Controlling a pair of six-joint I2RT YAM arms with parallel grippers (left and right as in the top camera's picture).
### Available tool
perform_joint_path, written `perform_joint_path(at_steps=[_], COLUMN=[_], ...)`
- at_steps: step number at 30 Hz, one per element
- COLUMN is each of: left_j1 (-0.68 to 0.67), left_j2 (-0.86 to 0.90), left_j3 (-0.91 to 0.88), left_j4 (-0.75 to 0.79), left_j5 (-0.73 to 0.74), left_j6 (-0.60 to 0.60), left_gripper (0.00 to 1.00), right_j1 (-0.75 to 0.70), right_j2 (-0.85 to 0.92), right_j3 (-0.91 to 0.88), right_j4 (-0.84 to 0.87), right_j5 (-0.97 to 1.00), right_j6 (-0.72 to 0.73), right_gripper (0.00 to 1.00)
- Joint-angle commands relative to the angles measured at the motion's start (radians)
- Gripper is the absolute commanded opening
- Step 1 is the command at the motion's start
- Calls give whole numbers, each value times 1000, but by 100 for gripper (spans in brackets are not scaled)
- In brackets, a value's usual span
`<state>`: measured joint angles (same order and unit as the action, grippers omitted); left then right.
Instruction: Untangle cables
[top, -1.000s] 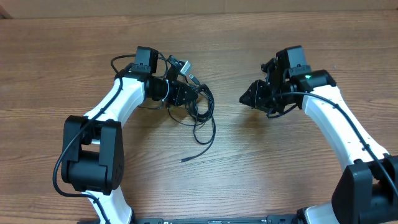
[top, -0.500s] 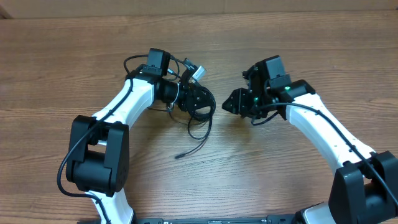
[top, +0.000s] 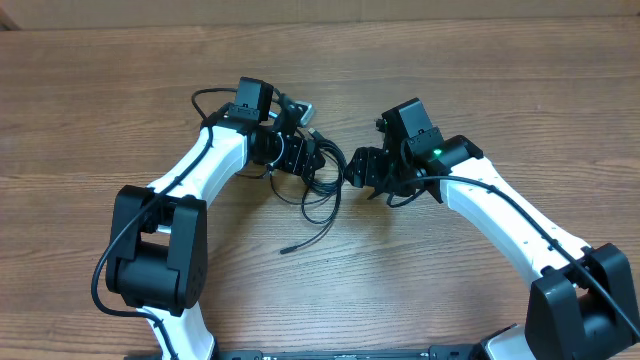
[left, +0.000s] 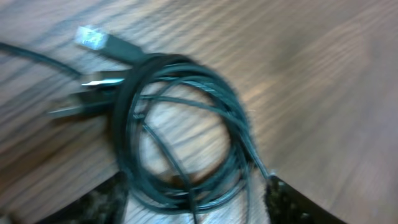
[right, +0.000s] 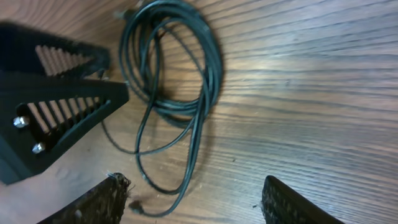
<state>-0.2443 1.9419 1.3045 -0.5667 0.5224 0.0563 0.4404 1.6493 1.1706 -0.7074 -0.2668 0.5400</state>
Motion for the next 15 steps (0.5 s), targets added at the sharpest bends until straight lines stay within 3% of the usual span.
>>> perform_joint_path(at_steps=[1, 9, 15], left_j1=[-3, -52, -80], left_j2=[11, 33, 33], left_j3=[22, 22, 21], left_j4=[-11, -9, -10], left_j5=[-112, -143, -219], left_j6=[-82, -80, -80], left_gripper=[74, 71, 64], right_j1=[3, 4, 11], right_j2=[1, 1, 2], right_j3=[-11, -129, -259], right_j4=[14, 186, 364], right_j5=[83, 83, 26], right_j6=[67, 172, 174], right_gripper=[68, 59, 42])
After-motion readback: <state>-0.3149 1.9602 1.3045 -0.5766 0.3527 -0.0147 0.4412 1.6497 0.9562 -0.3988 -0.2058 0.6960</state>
